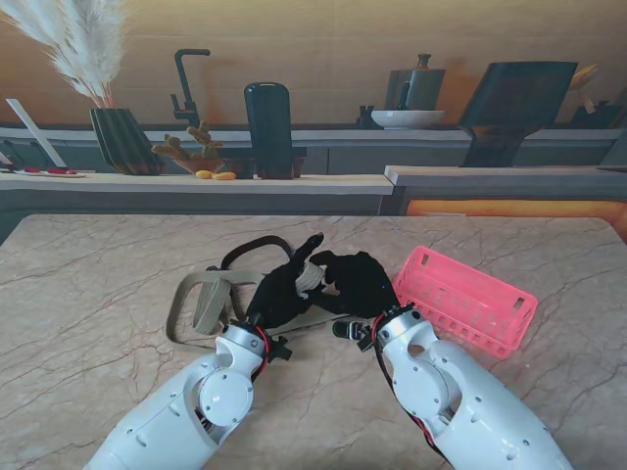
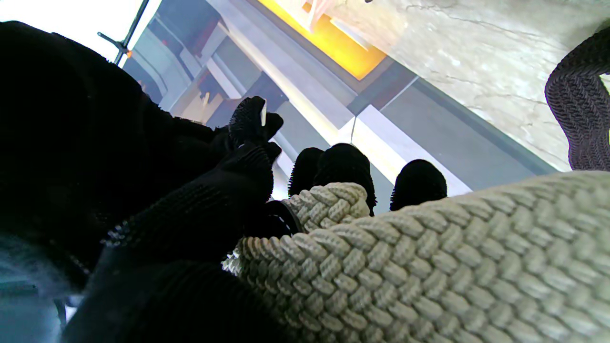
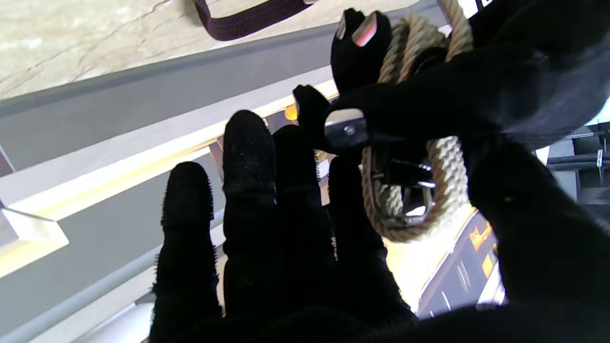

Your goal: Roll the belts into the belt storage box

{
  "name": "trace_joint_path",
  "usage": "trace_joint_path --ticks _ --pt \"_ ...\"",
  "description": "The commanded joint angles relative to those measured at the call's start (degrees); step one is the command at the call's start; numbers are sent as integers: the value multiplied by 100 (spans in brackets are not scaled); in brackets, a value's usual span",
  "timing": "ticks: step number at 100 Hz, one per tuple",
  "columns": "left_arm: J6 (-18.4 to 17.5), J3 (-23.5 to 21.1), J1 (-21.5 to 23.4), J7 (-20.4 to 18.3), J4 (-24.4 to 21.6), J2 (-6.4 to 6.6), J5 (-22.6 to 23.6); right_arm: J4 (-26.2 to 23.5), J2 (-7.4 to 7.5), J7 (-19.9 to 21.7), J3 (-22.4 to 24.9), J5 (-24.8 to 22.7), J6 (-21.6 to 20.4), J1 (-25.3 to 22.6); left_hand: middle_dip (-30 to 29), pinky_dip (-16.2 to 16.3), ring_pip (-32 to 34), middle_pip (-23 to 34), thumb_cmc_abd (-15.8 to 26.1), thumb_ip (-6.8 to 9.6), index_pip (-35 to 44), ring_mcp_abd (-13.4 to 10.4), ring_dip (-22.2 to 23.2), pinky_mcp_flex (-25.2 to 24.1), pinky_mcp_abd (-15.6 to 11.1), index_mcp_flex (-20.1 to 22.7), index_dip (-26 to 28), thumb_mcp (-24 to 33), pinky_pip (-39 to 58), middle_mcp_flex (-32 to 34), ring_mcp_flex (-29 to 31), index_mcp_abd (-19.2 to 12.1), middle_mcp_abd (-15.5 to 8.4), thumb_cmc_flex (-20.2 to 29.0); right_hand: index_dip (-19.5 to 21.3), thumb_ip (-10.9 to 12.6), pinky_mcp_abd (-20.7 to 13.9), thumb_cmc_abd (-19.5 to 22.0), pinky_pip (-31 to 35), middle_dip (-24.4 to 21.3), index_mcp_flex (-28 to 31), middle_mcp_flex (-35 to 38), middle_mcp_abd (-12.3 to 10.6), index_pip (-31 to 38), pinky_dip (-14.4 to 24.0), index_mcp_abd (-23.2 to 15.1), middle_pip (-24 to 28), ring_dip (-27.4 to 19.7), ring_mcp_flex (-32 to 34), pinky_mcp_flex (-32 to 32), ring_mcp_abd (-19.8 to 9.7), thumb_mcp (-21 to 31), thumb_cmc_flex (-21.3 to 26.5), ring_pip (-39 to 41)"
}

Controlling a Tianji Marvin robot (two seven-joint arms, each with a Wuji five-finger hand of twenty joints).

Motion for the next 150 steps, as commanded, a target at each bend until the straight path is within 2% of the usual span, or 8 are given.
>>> trace_joint_path --ticks 1,9,17,26,41,68,101,150 --pt "-8 9 -12 12 -28 4 -7 55 -90 15 -73 -48 -16 67 -49 -32 24 -42 -111 216 -199 -304 -45 36 -141 -185 -73 299 4 -16 184 8 -110 -10 -8 136 21 373 168 8 144 126 -38 134 -9 -235 79 102 184 30 -95 123 226 107" --pt "0 13 -16 -10 -32 14 12 112 -107 33 -139 22 -29 134 -54 -46 10 -38 -119 209 -161 -299 -55 29 -143 -190 -51 312 -10 -13 182 -2 -117 -18 -9 115 20 621 169 0 343 222 -76 326 -32 -433 43 114 242 42 -113 128 570 100" --pt "-11 12 -23 -13 -25 20 37 150 -123 6 -180 51 -38 176 -58 -58 -4 -42 -129 204 -107 -283 -63 20 -132 -182 -21 328 -22 -16 173 -15 -111 -26 -1356 -384 9 677 216 -50 288 594 -263 1820 -103 -963 -31 128 438 95 -190 -333 1792 146" --pt "-41 6 -28 -7 -16 23 48 191 -149 -106 -204 61 -81 200 -33 -110 -126 -82 -184 202 38 -226 -101 -110 -94 -200 60 396 -131 -113 26 -49 -154 -118 -1509 -445 -22 745 271 -110 691 1015 -404 2252 -119 -1362 -93 144 652 163 -237 -286 2460 235" --pt "-148 -22 -23 -78 -4 38 19 171 -145 -262 -126 -49 -177 157 -1422 -289 -959 460 214 368 -11 227 -331 -932 110 -218 32 576 -851 -1264 -843 -152 -192 -1456 -1354 -551 -113 597 302 -105 821 1142 -546 2524 -166 -1766 -130 122 717 151 -370 -190 2578 225" --pt "-335 -148 30 -238 -35 118 74 -157 -202 -176 302 423 -84 -110 -2486 -475 -2877 -955 14 217 -55 638 -1533 -2270 283 -220 55 166 -1886 -2577 -2652 -506 -139 -2300 -1220 -593 -177 603 301 -118 785 1189 -698 2607 -224 -1928 -202 69 737 120 -503 -92 2478 133" --pt "-249 -202 1 -138 35 148 269 -665 -398 469 714 2633 614 -438 -2627 -566 -3368 -1152 67 224 -13 556 -1926 -2471 17 -237 192 122 -2311 -2908 -3148 -577 -119 -2177 -1133 -584 -175 537 467 78 897 1108 -404 2661 -162 -1645 43 250 679 176 -240 115 2682 436" --pt "-234 -59 -163 229 314 54 364 -1080 -517 1470 1042 5856 1770 -673 -2900 -1626 -3931 -1224 369 144 -355 344 -2722 -2611 -852 -258 194 -229 -2925 -3416 -3776 -609 -72 -2369 -964 -558 -591 708 1084 910 924 150 -125 2476 376 -1789 984 1119 -42 285 -256 -221 2638 1607"
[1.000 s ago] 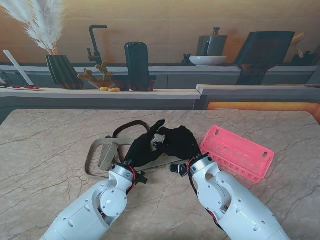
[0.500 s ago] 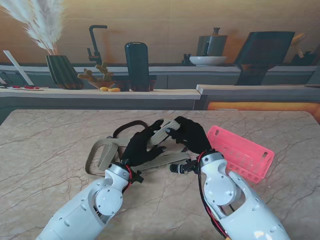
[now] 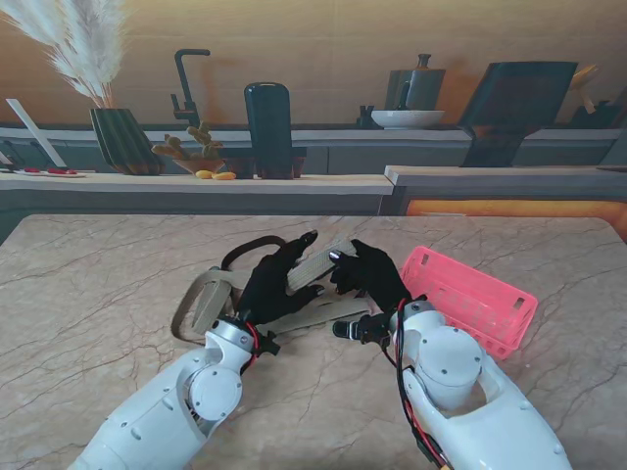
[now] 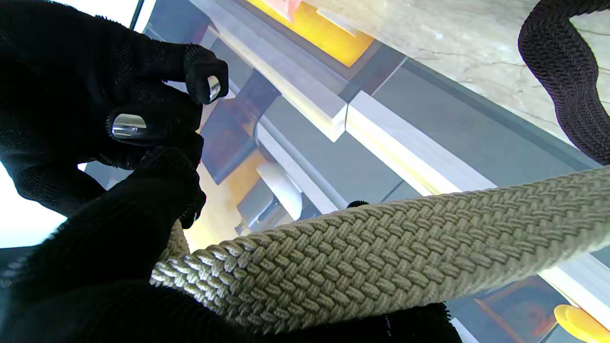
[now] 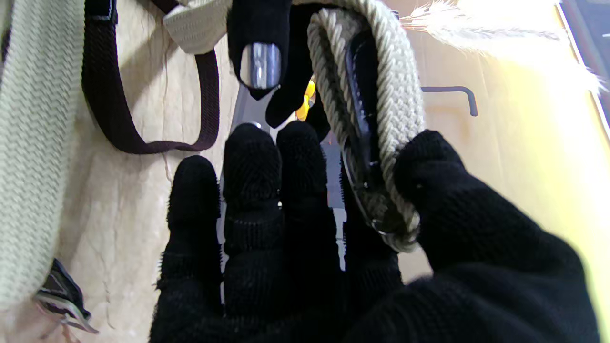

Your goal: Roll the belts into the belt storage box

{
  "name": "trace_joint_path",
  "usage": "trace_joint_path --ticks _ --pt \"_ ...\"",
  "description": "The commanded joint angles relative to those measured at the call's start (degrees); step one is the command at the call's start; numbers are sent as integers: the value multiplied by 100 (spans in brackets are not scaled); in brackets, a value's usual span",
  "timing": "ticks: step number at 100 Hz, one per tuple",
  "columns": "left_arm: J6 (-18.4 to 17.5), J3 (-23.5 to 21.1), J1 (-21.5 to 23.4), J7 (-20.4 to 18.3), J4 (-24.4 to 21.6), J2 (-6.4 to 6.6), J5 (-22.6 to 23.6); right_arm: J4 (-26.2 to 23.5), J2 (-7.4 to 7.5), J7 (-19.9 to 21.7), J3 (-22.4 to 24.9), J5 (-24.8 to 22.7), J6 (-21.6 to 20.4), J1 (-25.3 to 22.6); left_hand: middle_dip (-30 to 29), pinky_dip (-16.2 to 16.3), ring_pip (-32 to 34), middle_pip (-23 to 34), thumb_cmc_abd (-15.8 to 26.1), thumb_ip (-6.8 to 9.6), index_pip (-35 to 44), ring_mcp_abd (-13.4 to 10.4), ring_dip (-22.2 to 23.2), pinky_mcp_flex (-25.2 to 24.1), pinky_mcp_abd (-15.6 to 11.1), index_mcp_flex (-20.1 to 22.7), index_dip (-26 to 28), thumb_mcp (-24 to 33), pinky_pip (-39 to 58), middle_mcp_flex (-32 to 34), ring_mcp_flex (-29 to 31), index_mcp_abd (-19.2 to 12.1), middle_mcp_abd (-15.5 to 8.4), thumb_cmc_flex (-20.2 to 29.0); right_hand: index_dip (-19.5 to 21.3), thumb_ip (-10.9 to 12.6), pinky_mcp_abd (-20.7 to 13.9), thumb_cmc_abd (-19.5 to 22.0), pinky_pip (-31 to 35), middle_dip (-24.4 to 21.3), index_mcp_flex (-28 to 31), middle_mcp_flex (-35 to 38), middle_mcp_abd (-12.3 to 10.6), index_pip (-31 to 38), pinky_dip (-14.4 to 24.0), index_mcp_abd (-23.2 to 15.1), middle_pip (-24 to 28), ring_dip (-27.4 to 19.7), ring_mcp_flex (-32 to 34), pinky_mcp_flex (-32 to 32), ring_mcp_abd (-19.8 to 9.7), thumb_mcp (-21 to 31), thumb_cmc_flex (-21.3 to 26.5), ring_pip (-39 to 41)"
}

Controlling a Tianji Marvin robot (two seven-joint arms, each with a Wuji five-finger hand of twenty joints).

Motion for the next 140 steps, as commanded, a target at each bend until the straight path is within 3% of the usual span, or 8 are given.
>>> trace_joint_path --ticks 1,28,53,81,124,132,135,140 --pt "16 33 -27 50 61 -67 -30 -66 -52 44 -11 70 77 -52 -123 -127 -116 -118 240 29 -305 -185 -155 -90 -278 -253 32 -269 -108 -240 -150 -172 -39 -216 183 97 -303 455 328 226 421 -196 120 500 259 -967 306 232 -151 40 -130 299 590 380" --pt "32 158 -153 162 305 -199 -292 -34 -97 462 63 1293 770 11 -308 -273 -218 -165 531 -72 -768 -329 -382 -239 -519 -312 -19 -806 -261 -568 -446 -284 -180 -674 269 219 -402 563 998 639 404 -277 463 509 826 -622 809 815 -97 135 -60 275 640 1200" --pt "-206 160 -104 383 260 -237 -219 234 -167 729 27 2059 1365 230 -585 -348 -219 -440 778 -236 -1264 -423 -523 -351 -660 -357 -193 -514 -386 -619 -671 -562 -271 -900 617 414 -479 820 2332 1448 336 -48 772 553 1625 -292 1851 1520 706 856 -324 49 622 2767" --pt "-444 25 74 556 21 -220 -82 474 -220 837 -76 2303 1739 424 -572 -293 8 -110 1916 -160 -1185 -523 -581 -303 -757 -345 120 -1734 -236 -577 -611 -821 -419 349 624 435 -476 803 2710 1652 403 169 778 515 1773 -202 2014 1535 971 1102 -324 52 617 3079" --pt "-320 78 29 583 64 -250 -131 877 -320 1294 -147 3504 2353 639 -399 -222 114 217 1710 42 -885 -535 -595 -281 -684 -294 558 -1836 -88 -529 -556 -485 -590 905 604 440 -376 893 2671 1666 396 65 899 437 1785 -44 1932 1494 789 845 -135 -87 757 3045" --pt "-301 75 29 580 72 -267 -189 953 -294 1565 -145 3560 2475 685 -325 -148 160 334 2135 45 384 -572 -593 -208 -429 -306 1303 -2087 66 -197 -389 -381 -661 1437 612 478 -350 950 2616 1646 379 16 941 372 1805 -4 1882 1487 718 752 -66 -254 851 2993" --pt "-315 60 46 594 55 -283 -236 966 -278 1634 -157 3497 2520 708 -245 -99 187 426 2569 89 1364 -599 -587 -173 -324 -302 1471 -3204 164 165 -270 -374 -683 2349 606 489 -355 953 2595 1638 355 -10 943 347 1808 5 1866 1485 694 717 -58 -302 864 2978" --pt "-346 22 97 608 -8 -308 -334 964 -258 1650 -202 3322 2540 742 -166 -59 243 563 2874 0 2384 -618 -571 -139 -315 -314 1519 -3539 252 552 -170 -414 -730 3053 480 510 -348 911 2555 1586 341 -14 948 256 1801 72 1792 1454 670 689 -26 -356 864 2900"
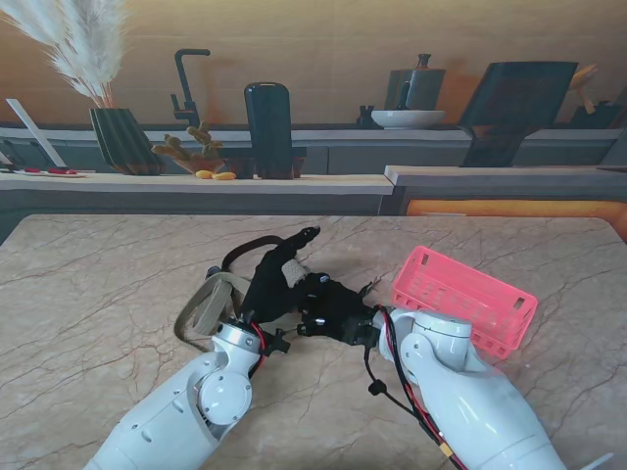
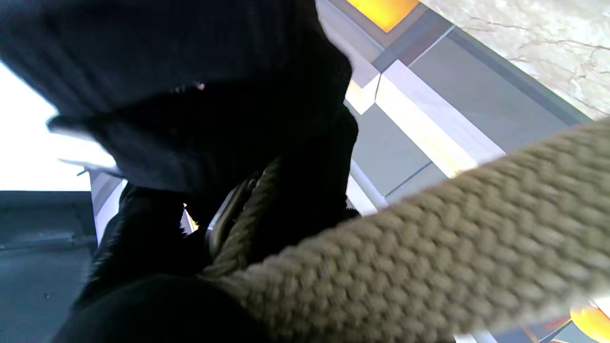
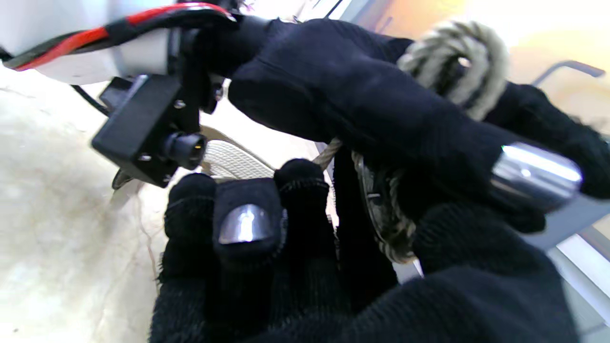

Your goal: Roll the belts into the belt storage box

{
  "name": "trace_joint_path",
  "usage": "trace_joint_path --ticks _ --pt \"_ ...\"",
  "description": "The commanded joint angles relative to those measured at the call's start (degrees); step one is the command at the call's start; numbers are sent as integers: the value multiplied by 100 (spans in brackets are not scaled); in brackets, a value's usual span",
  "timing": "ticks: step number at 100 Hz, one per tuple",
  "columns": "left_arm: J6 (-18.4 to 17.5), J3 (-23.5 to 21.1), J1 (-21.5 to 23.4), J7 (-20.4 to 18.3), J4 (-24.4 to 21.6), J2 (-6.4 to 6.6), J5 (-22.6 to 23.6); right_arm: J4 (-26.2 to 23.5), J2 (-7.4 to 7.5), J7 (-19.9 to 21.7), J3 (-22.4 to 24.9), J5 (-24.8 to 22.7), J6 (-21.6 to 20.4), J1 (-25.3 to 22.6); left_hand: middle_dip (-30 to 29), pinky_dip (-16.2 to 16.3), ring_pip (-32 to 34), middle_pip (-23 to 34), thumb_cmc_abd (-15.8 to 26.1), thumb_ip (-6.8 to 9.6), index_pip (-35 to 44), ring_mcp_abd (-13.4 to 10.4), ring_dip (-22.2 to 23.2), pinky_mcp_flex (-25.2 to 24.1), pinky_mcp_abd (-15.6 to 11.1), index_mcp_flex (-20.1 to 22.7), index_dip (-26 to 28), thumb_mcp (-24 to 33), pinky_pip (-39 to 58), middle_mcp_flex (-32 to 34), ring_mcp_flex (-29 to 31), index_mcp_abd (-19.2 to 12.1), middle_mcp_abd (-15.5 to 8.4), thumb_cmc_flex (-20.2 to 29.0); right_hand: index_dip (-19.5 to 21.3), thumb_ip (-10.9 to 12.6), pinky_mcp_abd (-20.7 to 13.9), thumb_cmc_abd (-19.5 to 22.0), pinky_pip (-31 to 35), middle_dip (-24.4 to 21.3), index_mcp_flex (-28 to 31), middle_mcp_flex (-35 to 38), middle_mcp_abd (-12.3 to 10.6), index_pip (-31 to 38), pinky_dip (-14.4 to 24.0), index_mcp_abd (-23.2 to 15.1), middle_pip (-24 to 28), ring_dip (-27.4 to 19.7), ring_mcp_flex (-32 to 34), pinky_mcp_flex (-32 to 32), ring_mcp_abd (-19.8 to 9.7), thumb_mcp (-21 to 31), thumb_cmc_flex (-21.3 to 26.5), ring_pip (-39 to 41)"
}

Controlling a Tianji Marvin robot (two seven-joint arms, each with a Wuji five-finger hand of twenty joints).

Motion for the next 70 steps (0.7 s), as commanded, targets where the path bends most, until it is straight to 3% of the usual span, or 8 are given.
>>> trace_joint_path --ticks 1,6,16,23,28,34,48,70 --pt "-22 -60 85 21 -90 -97 -123 -106 -9 -41 -137 -281 49 39 186 107 73 230 1176 41 1278 -255 -16 53 7 -98 118 -217 190 432 130 -52 -253 1778 -30 505 -151 -10 239 -30 498 -55 622 370 245 -430 -173 -28 38 -64 -104 464 746 170" --pt "-73 -104 140 54 -161 -116 -181 -104 6 -74 -187 -574 42 76 263 177 165 366 1091 -60 2375 -249 12 81 153 -61 -136 -318 334 952 309 -155 -268 2250 -178 526 -133 -119 86 -180 438 -107 620 311 176 -367 -361 -143 -35 -141 -26 409 659 -74" --pt "-116 -186 259 24 -328 -123 -311 -86 55 -131 -319 -1313 -8 158 318 251 265 471 1110 -30 2859 -207 35 177 276 148 -283 -283 491 1342 596 -280 -231 2479 -353 527 -56 -474 -388 -628 34 -448 641 51 -55 -217 -867 -443 -442 -500 174 453 220 -764" --pt "-113 -239 348 -59 -449 -133 -484 -104 77 -275 -423 -1885 -12 198 347 275 319 507 1083 20 3009 -168 49 256 343 343 -199 -165 549 1573 779 -367 -194 2506 91 516 42 -743 -636 -956 144 -655 701 -771 -231 -2 -1101 -624 -683 -706 321 892 -582 -1137" --pt "-95 -268 395 -92 -513 -141 -580 -112 94 -379 -493 -2280 -29 220 349 291 344 502 1053 48 3054 -137 51 313 370 441 -174 -74 588 1681 880 -370 -153 2507 647 755 112 -818 -739 -1087 270 -766 740 -1362 -315 128 -1224 -724 -803 -806 407 1188 -1083 -1306" --pt "-78 -301 444 -133 -578 -150 -702 -114 120 -477 -567 -2739 -85 237 320 314 361 464 1036 40 3098 -127 39 392 388 543 -136 -44 646 1817 1006 -401 -133 2507 880 800 157 -831 -816 -1152 271 -838 763 -1550 -364 190 -1311 -788 -883 -863 466 1193 -1298 -1435" --pt "-14 -371 539 -264 -729 -158 -965 -181 166 -744 -623 -3595 -226 192 394 406 650 682 992 31 3184 147 115 703 508 768 -46 -69 880 2341 1482 -315 13 2507 919 827 235 -824 -810 -1216 372 -790 834 -1539 -389 224 -1362 -850 -866 -875 578 1236 -1145 -1510" --pt "227 -386 485 -404 -695 -131 -1036 -548 370 -1033 -517 -5044 -1258 -215 2050 655 2129 2886 977 39 3216 429 754 2028 800 922 55 -270 2002 3060 3003 -309 -298 2395 254 411 222 -1299 -802 -1405 130 -772 724 -758 -534 -22 -1466 -1044 -860 -862 527 1509 -469 -1684"
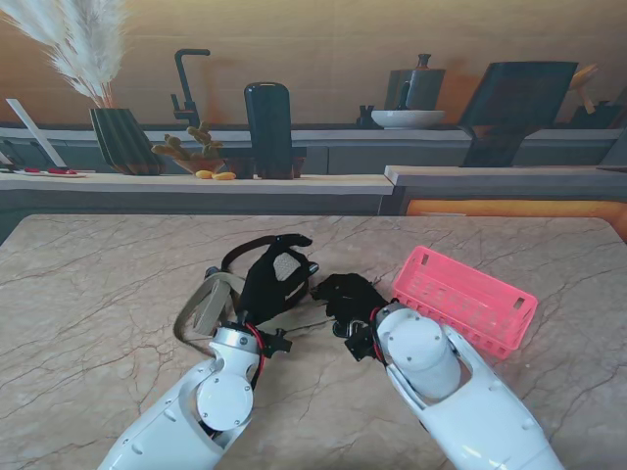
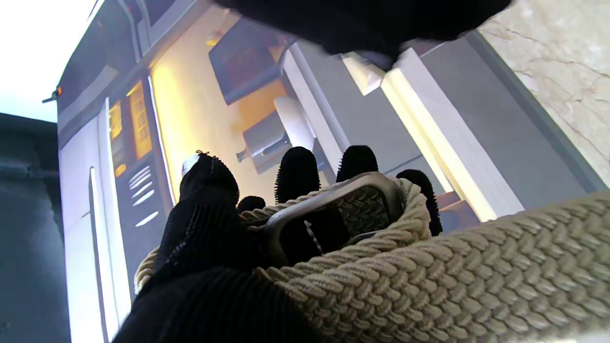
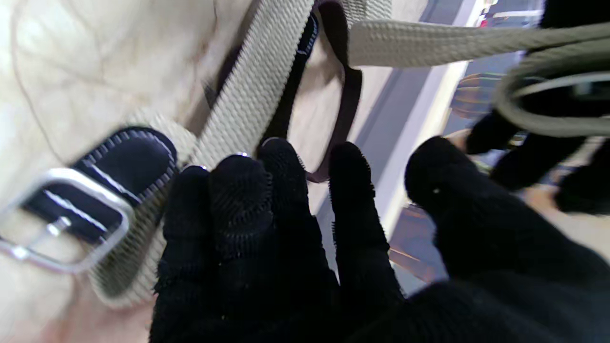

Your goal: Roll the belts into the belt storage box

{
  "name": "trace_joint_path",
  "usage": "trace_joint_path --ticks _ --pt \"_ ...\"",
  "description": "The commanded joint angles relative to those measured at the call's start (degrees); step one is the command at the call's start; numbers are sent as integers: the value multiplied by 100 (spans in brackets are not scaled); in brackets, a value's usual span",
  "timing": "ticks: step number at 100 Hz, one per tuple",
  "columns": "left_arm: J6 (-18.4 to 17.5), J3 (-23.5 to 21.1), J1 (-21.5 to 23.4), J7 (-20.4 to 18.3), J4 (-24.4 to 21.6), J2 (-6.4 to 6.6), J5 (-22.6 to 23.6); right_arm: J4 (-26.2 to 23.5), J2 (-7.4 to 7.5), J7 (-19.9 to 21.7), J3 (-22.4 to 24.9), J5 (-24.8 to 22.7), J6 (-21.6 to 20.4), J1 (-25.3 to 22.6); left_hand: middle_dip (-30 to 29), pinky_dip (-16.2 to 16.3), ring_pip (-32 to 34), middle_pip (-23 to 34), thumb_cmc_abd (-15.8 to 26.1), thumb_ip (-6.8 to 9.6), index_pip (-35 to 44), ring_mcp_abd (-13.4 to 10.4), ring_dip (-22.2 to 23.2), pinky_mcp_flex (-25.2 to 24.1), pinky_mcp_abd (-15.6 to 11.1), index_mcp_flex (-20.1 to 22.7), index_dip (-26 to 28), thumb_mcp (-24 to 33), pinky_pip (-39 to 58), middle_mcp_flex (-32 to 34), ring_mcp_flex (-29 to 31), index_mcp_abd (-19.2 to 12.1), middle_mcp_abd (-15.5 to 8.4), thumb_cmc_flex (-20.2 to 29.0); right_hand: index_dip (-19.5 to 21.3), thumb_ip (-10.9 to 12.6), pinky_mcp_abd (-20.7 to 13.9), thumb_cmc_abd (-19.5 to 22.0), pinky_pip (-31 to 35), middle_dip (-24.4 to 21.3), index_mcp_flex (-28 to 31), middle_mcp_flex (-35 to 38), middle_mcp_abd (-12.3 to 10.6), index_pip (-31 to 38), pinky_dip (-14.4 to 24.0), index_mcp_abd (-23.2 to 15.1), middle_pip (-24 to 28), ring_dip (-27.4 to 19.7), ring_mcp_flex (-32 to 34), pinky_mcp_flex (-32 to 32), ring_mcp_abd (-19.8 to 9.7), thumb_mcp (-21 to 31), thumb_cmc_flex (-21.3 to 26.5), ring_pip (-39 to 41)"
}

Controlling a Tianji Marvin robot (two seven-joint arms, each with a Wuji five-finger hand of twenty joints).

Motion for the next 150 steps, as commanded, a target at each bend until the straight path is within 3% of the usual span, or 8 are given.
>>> trace_joint_path --ticks 1,14,21,34,55,76,123,150 --pt "98 -2 -15 -99 -7 -15 -91 -266 103 -35 88 19 -143 -221 565 118 499 586 952 43 184 20 258 382 135 344 83 319 462 326 598 -155 -318 642 -152 -189 -78 -363 6 -101 -119 22 94 296 -81 -209 -146 -95 -72 -22 59 200 235 -147" --pt "290 45 -100 -155 91 -19 -130 -560 284 -27 263 -918 -956 -556 1345 179 1703 1157 424 173 127 -88 625 1488 431 440 41 419 1678 851 1781 -68 -389 179 -249 -172 -106 -682 -300 -268 -308 -249 -65 182 -208 -280 -549 -318 -290 -103 -41 670 84 -728" --pt "378 86 -161 -175 175 -12 -82 -661 365 -78 343 -1480 -1383 -698 1533 130 2272 1368 -18 305 13 -171 775 1952 524 473 -59 604 2274 1087 2289 66 -435 -89 259 152 -112 -874 -475 -329 -279 -366 -160 -358 -228 -231 -744 -429 -374 -116 -113 968 -342 -1051" --pt "476 174 -295 -138 359 24 227 -775 444 -229 450 -2196 -1959 -879 1632 -200 3160 1553 -1114 192 -445 -504 1170 2681 525 612 95 3409 3206 1253 2919 395 -374 -1851 358 126 -99 -1132 -751 -415 -517 -630 -221 -670 -278 -117 -1021 -576 -590 -192 -162 736 -721 -1475" --pt "547 345 -514 -9 610 133 905 -541 356 -1125 296 -2961 -2456 -801 1564 -411 3534 1556 -1459 439 -1069 -668 1226 2964 479 389 172 4476 3410 1202 2923 712 -299 -2536 424 159 10 -589 -875 -417 -416 -637 -174 -897 -177 -3 -1102 -579 -623 -151 -96 -371 -1398 -1589" --pt "535 428 -592 -12 670 201 1183 -254 281 -1387 18 -3029 -2449 -483 1515 -485 3523 1476 -2144 250 -1949 -766 1248 3036 463 -230 -225 4789 3365 1122 2929 859 -290 -2831 500 264 75 -316 -735 -342 105 -377 -74 -771 -98 -269 -954 -410 -457 -17 -4 -323 -1677 -1237" --pt "360 553 -701 14 774 262 1471 125 169 -1251 -419 -2521 -2161 61 1503 -569 3801 1480 -2312 152 -2050 -903 1243 3229 375 -405 -315 4904 3470 1122 2940 923 -323 -2915 566 290 46 277 -585 -260 639 -70 -144 -515 -94 -543 -740 -316 -228 95 -37 -196 -1018 -958" --pt "265 530 -664 41 752 237 1402 257 125 -1026 -642 -2166 -1854 271 1493 -634 3819 1478 -2317 137 -2020 -981 1197 3301 305 -438 -315 4941 3461 1096 2944 931 -360 -2932 -981 -230 80 53 -483 -367 320 243 -259 1108 -223 -767 -731 -396 -53 161 -26 -46 316 -906"
